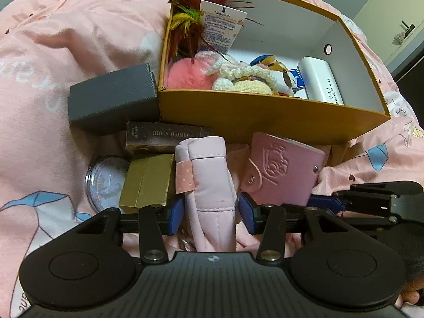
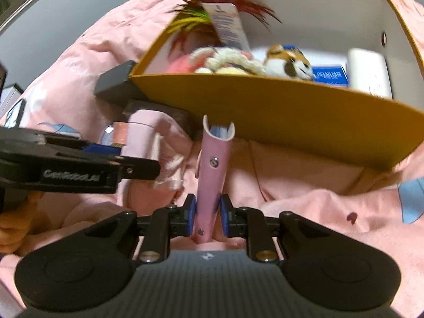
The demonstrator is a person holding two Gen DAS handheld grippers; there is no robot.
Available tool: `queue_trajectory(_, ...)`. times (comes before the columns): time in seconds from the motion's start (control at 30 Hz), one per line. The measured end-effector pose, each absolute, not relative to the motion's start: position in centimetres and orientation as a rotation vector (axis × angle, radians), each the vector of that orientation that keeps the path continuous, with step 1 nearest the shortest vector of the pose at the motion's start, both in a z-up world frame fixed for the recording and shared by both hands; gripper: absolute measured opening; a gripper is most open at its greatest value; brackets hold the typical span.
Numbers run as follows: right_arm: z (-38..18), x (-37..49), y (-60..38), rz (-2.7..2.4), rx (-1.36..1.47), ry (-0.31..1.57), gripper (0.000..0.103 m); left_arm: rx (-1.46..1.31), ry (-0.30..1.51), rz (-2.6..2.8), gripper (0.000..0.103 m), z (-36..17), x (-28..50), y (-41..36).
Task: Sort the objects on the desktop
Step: 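Lift and carry the pink pouch and pink card holder over the orange box with both grippers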
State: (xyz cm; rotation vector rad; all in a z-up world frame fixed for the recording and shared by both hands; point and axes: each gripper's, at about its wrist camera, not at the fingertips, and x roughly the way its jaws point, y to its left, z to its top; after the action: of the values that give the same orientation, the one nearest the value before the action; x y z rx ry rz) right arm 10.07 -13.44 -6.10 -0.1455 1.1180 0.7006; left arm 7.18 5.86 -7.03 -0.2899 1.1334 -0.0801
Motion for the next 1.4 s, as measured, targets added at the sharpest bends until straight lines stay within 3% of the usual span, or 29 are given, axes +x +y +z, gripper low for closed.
queue_trajectory(0.13,-6.2,10.8,-13.4,0.696,-0.116,1.110,0.025,-0.303,1.139,-0.086,0.042,-7.3,7.4,5.7)
queue_trajectory(0.43,-7.5,12.2,-13.6,0.681,-0.031,1.149,0.023,-0.299,1.128,-0.082,0.031,-7.1,7.2,5.5)
queue_trajectory(0.83,-2.2,9.6,-15.8,0.737,-0.063,1.023,0.019,-0.253,1.069,-0.110,0.028,-4.1,5.2,4.7)
queue_trajectory(1.4,6.0,8.4,-17.8,0.792,-0.119,0.813,0.019,-0.096,0.820,-0.226,0.027,4.6,4.6,1.6)
